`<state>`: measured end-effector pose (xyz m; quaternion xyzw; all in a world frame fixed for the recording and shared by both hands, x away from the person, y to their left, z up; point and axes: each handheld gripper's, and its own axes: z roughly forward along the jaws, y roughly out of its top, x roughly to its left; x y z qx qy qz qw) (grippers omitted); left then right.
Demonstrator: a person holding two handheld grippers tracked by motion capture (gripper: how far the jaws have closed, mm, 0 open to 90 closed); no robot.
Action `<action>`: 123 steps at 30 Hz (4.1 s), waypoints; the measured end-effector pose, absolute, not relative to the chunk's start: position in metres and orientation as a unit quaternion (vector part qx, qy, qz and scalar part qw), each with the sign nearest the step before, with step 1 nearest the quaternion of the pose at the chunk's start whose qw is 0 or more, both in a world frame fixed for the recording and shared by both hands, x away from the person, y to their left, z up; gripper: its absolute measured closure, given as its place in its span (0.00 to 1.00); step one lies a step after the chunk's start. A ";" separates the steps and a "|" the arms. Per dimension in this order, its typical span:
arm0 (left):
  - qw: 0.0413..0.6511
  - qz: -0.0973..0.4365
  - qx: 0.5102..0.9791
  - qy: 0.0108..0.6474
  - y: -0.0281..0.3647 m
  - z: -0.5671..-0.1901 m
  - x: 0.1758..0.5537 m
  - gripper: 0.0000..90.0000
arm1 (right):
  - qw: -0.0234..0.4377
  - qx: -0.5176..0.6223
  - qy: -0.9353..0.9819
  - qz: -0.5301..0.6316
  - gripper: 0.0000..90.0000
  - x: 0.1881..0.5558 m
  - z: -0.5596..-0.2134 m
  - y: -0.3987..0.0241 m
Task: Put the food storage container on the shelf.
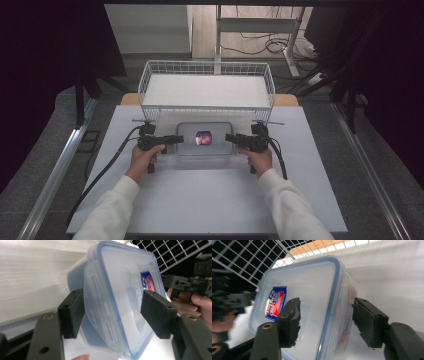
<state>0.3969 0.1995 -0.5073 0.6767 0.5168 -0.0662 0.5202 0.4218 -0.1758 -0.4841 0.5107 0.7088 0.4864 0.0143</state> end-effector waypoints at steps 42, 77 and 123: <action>0.448 0.077 0.780 0.430 0.197 -0.487 0.231 0.31 | 0.096 0.307 0.870 0.375 0.99 0.322 -0.488 -0.114; 0.433 0.088 0.792 0.421 0.197 -0.489 0.231 0.31 | 0.144 0.334 0.860 0.359 0.99 0.366 -0.504 -0.061; 0.438 0.092 0.791 0.417 0.202 -0.487 0.234 0.31 | 0.147 0.411 0.824 0.361 0.99 0.428 -0.504 -0.059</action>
